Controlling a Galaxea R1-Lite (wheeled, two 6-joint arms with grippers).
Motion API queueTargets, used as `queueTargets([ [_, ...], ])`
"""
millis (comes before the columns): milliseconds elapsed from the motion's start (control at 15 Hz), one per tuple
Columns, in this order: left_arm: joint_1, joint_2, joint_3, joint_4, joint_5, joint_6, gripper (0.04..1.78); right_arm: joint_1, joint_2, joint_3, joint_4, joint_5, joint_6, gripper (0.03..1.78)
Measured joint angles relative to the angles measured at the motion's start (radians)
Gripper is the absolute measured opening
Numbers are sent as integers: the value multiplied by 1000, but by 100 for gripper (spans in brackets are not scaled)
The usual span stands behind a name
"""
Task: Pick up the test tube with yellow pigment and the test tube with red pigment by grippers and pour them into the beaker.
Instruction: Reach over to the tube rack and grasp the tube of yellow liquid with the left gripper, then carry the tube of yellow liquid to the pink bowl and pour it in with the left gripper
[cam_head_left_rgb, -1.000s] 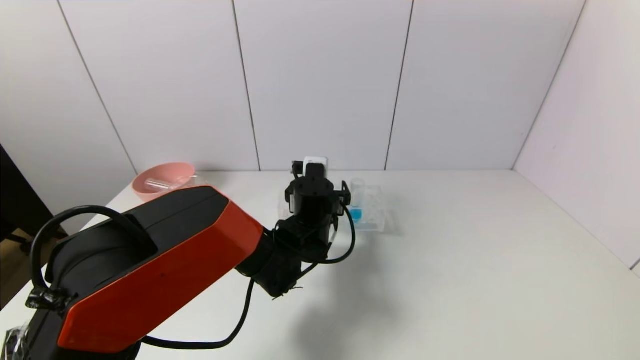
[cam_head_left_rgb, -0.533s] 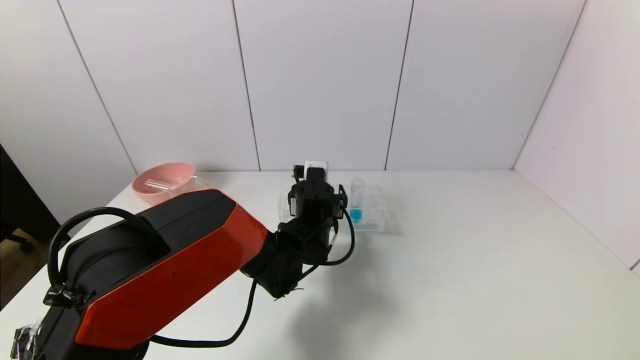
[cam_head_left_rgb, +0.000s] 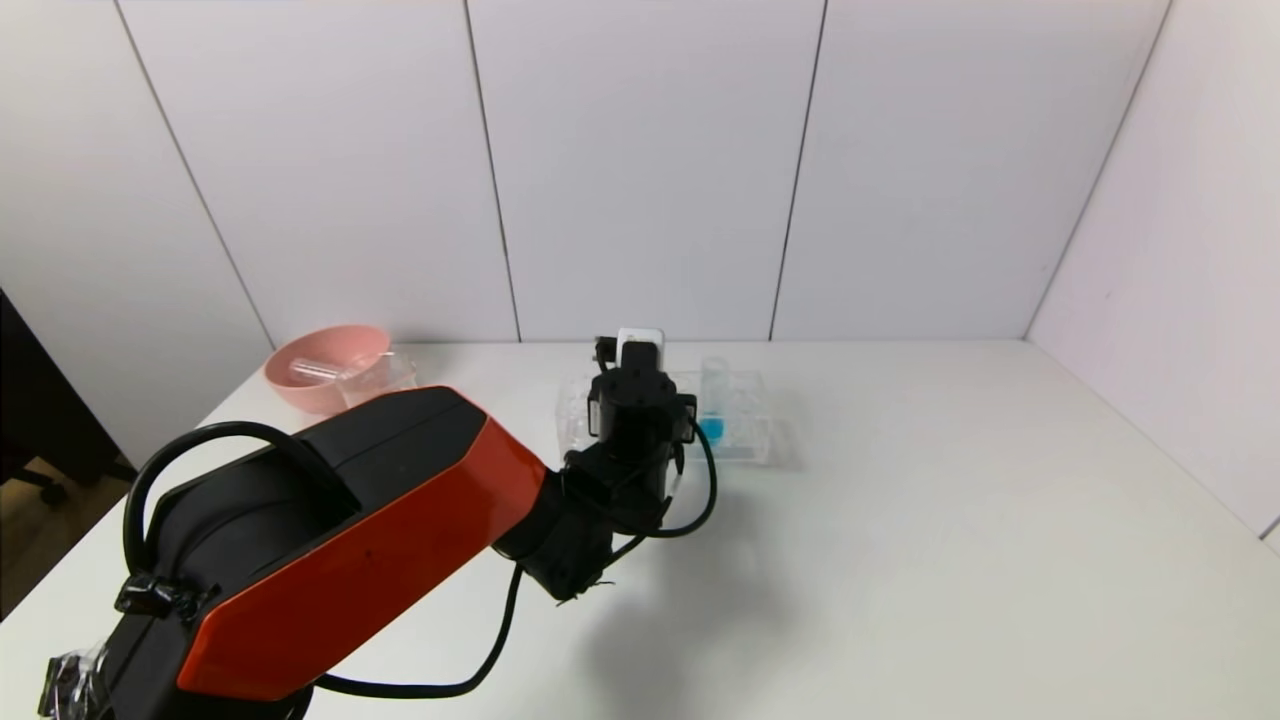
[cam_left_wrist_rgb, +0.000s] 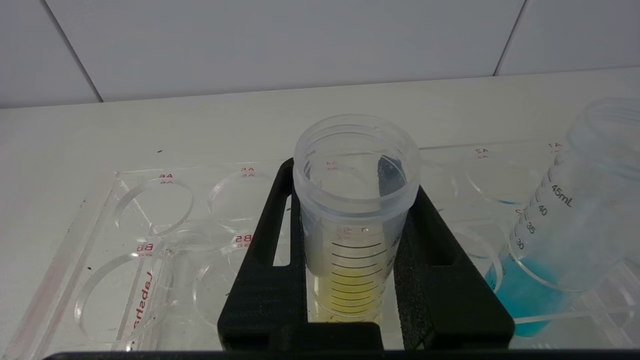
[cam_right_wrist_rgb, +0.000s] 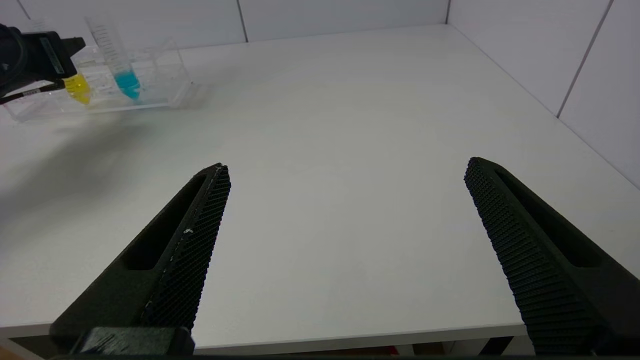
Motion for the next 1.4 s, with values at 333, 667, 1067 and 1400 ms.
queueTargets([
  [333, 0, 0, -3, 2, 1, 1, 50, 0, 0, 0, 0, 0, 0, 171],
  [667, -17, -54, -6, 38, 3, 9, 50, 0, 0, 0, 0, 0, 0, 171],
  [1067, -25, -207, -50, 191, -37, -5, 50, 0, 0, 0, 0, 0, 0, 171],
  [1400, -15, -333, 98, 231, -137, -15, 50, 0, 0, 0, 0, 0, 0, 171],
])
